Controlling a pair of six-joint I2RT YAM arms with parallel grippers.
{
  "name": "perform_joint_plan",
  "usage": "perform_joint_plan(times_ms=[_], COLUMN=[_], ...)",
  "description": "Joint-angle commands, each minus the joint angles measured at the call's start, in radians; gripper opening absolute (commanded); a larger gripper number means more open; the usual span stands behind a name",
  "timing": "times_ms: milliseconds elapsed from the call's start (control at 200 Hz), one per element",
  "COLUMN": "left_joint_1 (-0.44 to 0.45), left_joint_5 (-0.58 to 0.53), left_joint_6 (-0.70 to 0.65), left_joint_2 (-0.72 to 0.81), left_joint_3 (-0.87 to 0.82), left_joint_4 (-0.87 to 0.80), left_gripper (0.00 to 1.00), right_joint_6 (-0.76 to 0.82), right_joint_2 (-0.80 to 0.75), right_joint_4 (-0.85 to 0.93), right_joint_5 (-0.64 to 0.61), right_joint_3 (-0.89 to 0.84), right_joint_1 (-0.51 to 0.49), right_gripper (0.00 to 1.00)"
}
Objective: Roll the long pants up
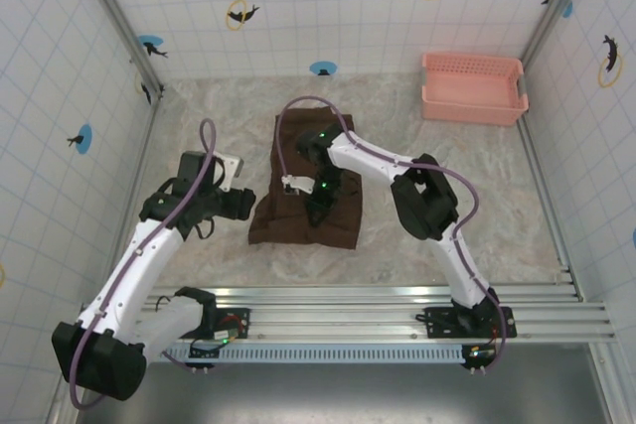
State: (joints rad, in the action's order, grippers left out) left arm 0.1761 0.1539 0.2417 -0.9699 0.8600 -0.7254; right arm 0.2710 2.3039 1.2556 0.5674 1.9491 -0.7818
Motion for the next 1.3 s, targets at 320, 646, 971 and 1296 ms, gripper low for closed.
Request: perform_joint_plan(times_ms=[320, 646, 971, 1296], left_joint_1=[0.147, 0.194, 0.207, 0.209], left_joint_5=[0.29, 0.243, 0.238, 0.136], left_joint_6=[0.065, 0.05, 0.058, 0.073], left_joint_2=[-0.098, -0.216, -0.437, -0.737], left_joint_3=[0.004, 0.027, 0.059, 0.182], left_joint_4=[0.024, -0.061, 0.028, 0.046], left_gripper=[0.36, 0.0, 0.0, 0.0], right_joint_6=[0.035, 0.033, 0.021, -0.053], right_joint_2=[0.126, 0.145, 0.18, 0.077], right_joint_4=[0.068, 0.066, 0.056, -0.07], right_joint_5=[0.138, 0.156, 0.2, 0.089], right_joint_3=[0.142, 0.147, 0.181, 0.083], right_joint_1=[0.079, 0.096, 0.122, 0.139], right_gripper=[0.14, 0.14, 0.15, 0.33])
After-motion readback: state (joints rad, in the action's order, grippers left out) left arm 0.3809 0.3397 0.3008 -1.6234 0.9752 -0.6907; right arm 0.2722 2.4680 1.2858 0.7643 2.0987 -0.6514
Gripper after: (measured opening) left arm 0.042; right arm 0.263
